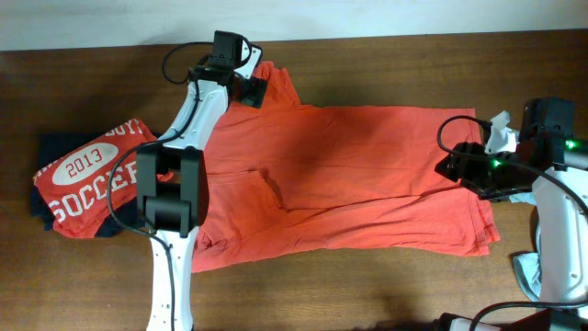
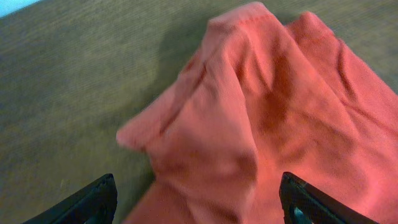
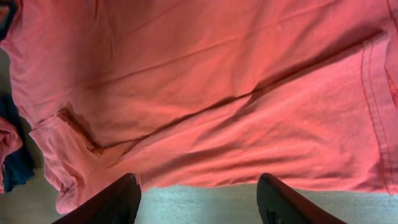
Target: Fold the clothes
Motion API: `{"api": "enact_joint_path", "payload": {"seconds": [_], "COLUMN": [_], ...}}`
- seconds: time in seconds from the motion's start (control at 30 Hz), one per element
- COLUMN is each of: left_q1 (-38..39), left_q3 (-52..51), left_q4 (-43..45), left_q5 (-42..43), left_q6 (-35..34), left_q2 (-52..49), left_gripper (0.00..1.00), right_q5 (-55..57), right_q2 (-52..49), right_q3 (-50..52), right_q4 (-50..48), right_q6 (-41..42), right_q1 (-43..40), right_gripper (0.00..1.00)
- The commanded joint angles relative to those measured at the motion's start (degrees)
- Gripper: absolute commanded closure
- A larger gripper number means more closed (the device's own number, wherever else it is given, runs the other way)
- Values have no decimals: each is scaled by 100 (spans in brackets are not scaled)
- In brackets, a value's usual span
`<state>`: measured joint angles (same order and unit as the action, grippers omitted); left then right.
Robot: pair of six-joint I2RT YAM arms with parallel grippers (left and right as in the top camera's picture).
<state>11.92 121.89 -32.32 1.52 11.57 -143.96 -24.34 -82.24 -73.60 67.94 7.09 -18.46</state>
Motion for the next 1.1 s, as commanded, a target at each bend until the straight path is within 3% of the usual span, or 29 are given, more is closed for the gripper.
{"api": "enact_joint_path", "payload": {"seconds": [0.0,0.3,0.4,0.5,0.57,0.63,1.07], "left_q1": [-22,-22,-22,-20,-20,-22,63], "left_q3": [203,203,225,354,603,872,2889], "left_q4": [275,1040,1080,966,763,490,-2566], "left_q5": [61,63,68,66,66,66,68], "left_q6": [142,138,138,140,140,140,227], "left_q2": [-258,-457,-455,-452,-452,-452,-452], "left_gripper": [17,22,44,79,97,100,98], "right_q5": [-50,-17,103,109,107,107,315], "right_q2": [79,76,76,76,76,76,76], "right_q3": [-98,-96,-96,-96,-96,-96,-96], "right_q4": [63,90,120,175,192,201,162], "right_q6": [-90,-90,-87,-90,-90,-90,-87], "right_q1": [-26,-26,-26,-26,-26,-26,-26], "right_gripper": [35,35,36,36,36,36,36]}}
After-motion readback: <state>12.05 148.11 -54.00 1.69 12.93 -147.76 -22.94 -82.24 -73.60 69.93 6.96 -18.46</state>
